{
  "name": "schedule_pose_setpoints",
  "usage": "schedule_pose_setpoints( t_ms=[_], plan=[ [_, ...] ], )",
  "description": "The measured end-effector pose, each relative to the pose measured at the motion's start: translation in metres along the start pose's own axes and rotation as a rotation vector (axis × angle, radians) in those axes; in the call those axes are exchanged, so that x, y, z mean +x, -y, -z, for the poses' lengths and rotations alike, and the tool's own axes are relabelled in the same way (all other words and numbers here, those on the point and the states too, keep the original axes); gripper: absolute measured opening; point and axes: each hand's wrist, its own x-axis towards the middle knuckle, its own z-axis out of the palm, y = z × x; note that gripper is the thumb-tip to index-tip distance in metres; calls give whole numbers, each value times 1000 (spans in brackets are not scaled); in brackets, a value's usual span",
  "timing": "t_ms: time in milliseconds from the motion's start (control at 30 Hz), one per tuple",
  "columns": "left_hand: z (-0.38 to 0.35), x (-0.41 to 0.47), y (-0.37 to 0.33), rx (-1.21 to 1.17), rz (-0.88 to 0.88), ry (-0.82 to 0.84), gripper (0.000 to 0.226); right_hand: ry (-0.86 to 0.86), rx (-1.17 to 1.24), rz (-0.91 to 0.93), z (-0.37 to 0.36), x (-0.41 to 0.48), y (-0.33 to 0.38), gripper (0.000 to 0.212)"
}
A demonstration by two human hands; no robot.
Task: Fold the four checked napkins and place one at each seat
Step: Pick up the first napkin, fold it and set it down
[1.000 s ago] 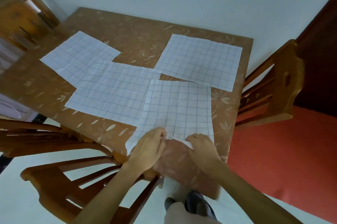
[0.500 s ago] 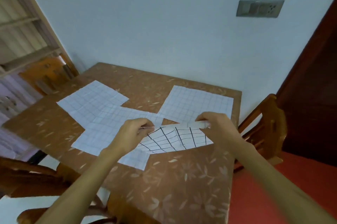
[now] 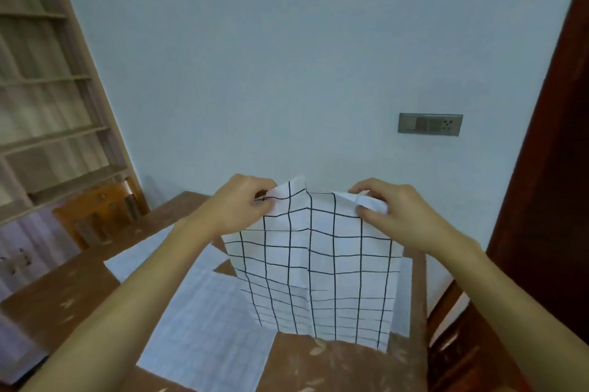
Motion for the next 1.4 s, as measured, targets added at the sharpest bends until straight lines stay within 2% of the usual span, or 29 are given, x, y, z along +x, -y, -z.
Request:
schedule_pose_setpoints(
  t_ms=[233, 367, 500, 600, 700, 833, 900, 967, 1033, 1100, 1167, 1233, 1400],
  plan=[
    [48, 15, -5, -69, -47, -78, 23, -107, -46, 11, 54, 19, 18, 35],
    [74, 19, -15, -110, -69, -138, 29, -117, 96, 34, 81, 22, 33, 32],
    [87, 23, -34, -142, -109, -243, 48, -77, 246, 54, 94, 25, 44, 33],
    [81, 27, -47, -254, -115, -146, 42, -27, 233, 74, 87, 31, 49, 23],
    [77, 30, -57, -231, -113, -102, 41, 0, 263, 85, 82, 34, 50, 13],
    [80, 29, -58, -257, -97, -81, 25, -10, 339, 67, 86, 32, 42, 21],
    [81, 29, -58, -289, -97, -78, 21, -30, 381, 63, 87, 32, 38, 13],
    [83, 30, -60, -322, -107, -92, 18, -36, 449, 55, 87, 33, 35, 27],
    [83, 32, -63, -340, -107, -132, 22, -38, 515, 39, 86, 33, 36, 29],
    [81, 33, -65, -227, -103, -204, 26, -1, 568, 31, 84, 32, 38, 25],
    [79, 34, -68, 43, -117, -295, 21, 46, 583, 15, 81, 30, 41, 21],
    [78, 35, -72, 146, -106, -340, 16, 58, 573, 3, 74, 30, 42, 16],
    [83, 31, -76, -223, -29, -173, 27, 72, 571, -13, 52, 32, 45, 20]
  ],
)
